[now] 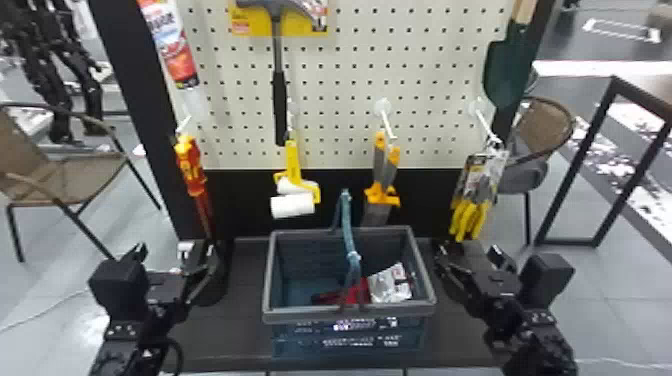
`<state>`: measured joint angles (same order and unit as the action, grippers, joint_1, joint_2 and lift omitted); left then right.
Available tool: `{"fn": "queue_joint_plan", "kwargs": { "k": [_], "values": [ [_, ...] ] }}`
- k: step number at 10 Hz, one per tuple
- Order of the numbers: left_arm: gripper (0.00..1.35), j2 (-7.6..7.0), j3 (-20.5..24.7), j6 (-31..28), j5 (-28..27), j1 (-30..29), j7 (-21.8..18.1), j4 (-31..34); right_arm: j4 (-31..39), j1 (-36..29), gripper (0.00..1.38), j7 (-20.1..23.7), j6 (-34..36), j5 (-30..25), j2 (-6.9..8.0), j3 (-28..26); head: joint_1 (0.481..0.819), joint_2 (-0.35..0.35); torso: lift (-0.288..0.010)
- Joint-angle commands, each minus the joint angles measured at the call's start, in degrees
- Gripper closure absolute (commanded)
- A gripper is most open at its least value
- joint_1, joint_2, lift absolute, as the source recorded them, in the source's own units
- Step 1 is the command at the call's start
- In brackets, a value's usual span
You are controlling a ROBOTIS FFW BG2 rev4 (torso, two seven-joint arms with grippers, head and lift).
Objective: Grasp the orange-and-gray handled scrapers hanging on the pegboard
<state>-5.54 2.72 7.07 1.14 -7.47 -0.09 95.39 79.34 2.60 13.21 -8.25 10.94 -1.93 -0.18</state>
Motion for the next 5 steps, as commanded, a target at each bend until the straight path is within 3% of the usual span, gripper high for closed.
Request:
{"fn": "queue_joint_plan", "kwargs": {
  "k": [1,5],
  "values": [
    [0.12,0.00,0.0,0.0,0.0,0.0,0.0,0.0,-0.2,1.4,0.17,1.0,0.5,-0.2,0.00,0.0,0.549,0.000,-0.100],
    [0.12,0.09,-0.3,-0.1,0.0,0.3,0.0,-0.3,-3.0,6.5,0.17,4.9,2.3,-1.6,1.49,0.1,0.549,0.000,-0.100]
  ]
}}
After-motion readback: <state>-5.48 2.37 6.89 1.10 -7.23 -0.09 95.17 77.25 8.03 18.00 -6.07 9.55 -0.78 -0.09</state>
